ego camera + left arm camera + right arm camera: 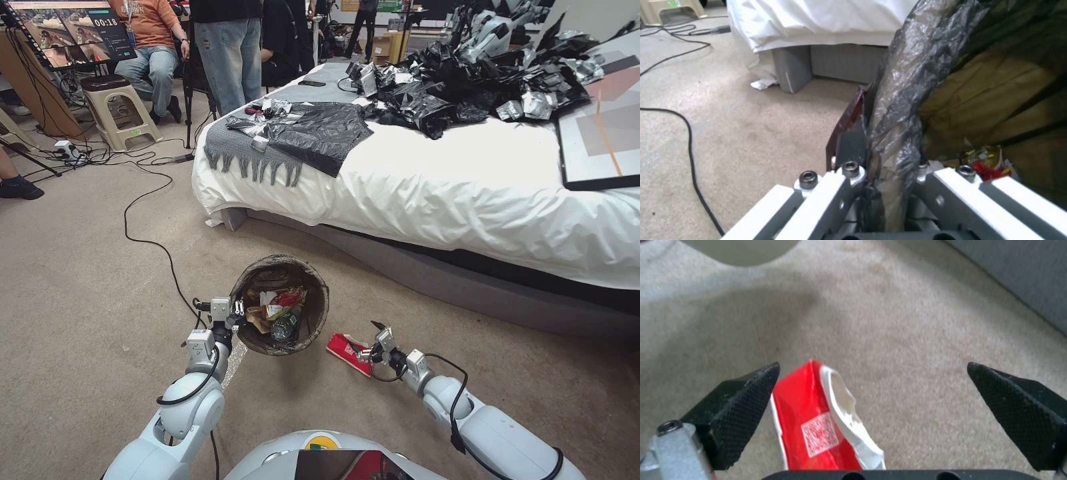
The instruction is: Pick up the trash bin, then pick up the garbage from the floor and place it into the trash bin.
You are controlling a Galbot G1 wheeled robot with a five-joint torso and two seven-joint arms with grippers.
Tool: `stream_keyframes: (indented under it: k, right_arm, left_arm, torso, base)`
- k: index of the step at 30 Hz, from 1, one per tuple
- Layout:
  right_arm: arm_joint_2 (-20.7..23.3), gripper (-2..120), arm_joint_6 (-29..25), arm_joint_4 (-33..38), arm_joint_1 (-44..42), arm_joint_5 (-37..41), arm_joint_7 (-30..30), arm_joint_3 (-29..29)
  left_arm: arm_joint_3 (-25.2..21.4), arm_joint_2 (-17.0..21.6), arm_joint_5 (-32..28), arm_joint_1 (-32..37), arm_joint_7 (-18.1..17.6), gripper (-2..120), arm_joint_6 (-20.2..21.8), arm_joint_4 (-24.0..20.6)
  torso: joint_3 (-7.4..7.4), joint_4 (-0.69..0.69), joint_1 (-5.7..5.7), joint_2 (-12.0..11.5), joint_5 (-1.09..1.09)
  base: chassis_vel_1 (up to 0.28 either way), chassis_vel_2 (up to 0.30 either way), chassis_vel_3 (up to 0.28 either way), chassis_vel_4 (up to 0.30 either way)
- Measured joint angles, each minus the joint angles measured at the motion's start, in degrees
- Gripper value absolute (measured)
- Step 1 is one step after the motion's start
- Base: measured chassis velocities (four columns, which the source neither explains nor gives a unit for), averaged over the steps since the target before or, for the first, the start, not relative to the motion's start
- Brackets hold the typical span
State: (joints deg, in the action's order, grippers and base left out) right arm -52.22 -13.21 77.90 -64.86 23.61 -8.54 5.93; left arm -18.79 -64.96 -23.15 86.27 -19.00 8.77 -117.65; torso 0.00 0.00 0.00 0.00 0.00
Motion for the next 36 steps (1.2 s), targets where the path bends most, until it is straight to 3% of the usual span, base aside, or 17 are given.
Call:
stream_keyframes:
  k: [16,30,33,36]
  right_arm:
    - [-4.56,100,-2.51,-12.65,5.38,-1.54,-2.37,2.02]
    - [-8.18,100,-2.79,-18.08,8.37,-3.02,-2.74,4.0]
    - [-8.77,99,-2.85,-18.58,8.75,-3.27,-2.75,4.17]
    - [-9.43,86,-3.17,-18.87,9.01,-3.66,-2.87,4.28]
  left_arm:
    - [-0.21,-0.37,0.11,-0.11,0.0,3,-0.12,0.1]
    - [-0.28,-0.37,0.02,-0.22,-0.02,3,-0.17,0.3]
    - [-0.27,-0.33,-0.03,-0.36,-0.04,3,-0.18,0.4]
    - [-0.26,-0.23,-0.17,-0.53,-0.06,3,-0.2,0.45]
  torso:
    - [0.0,0.0,0.0,0.0,0.0]
    - [0.0,0.0,0.0,0.0,0.0]
    - [0.0,0.0,0.0,0.0,-0.01]
    - [0.0,0.0,0.0,0.0,0.0]
  base:
    - [0.0,0.0,0.0,0.0]
    - [0.0,0.0,0.0,0.0]
    - [0.0,0.0,0.0,0.0]
    - [0.0,0.0,0.0,0.0]
